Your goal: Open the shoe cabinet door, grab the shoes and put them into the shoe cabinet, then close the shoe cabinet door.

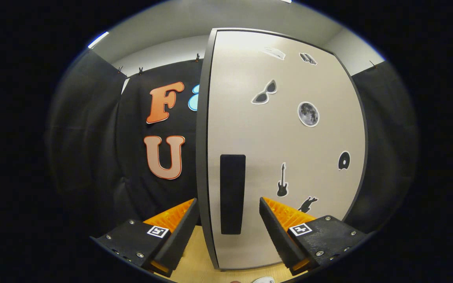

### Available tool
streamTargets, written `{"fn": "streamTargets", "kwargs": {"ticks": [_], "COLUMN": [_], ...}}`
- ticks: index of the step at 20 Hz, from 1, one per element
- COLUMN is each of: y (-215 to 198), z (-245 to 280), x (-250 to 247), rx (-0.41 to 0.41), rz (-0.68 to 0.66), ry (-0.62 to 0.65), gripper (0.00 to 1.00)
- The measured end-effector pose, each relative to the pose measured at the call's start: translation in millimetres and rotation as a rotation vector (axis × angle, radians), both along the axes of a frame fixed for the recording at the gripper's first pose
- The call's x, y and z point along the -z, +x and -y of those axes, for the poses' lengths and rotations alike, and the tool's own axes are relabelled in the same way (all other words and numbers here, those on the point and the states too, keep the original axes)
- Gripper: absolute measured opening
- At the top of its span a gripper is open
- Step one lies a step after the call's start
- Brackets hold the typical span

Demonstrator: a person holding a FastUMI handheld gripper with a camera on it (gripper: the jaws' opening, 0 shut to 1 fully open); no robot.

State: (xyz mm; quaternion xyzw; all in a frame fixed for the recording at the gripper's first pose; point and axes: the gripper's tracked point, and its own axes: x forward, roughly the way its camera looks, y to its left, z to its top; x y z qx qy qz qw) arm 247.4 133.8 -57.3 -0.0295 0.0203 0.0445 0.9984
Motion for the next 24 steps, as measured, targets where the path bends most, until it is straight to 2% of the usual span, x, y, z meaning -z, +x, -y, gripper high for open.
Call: {"fn": "streamTargets", "kwargs": {"ticks": [12, 14, 20, 23, 24], "y": [25, 26, 30, 28, 29], "z": [5, 5, 9, 5, 5], "x": [2, 3, 10, 8, 8], "rx": [0.041, 0.045, 0.056, 0.051, 0.054], "rz": [-0.005, -0.009, -0.031, -0.024, -0.026], "ry": [0.009, 0.006, 0.013, -0.004, -0.002], "gripper": [0.96, 0.92, 0.61, 0.38, 0.38]}}
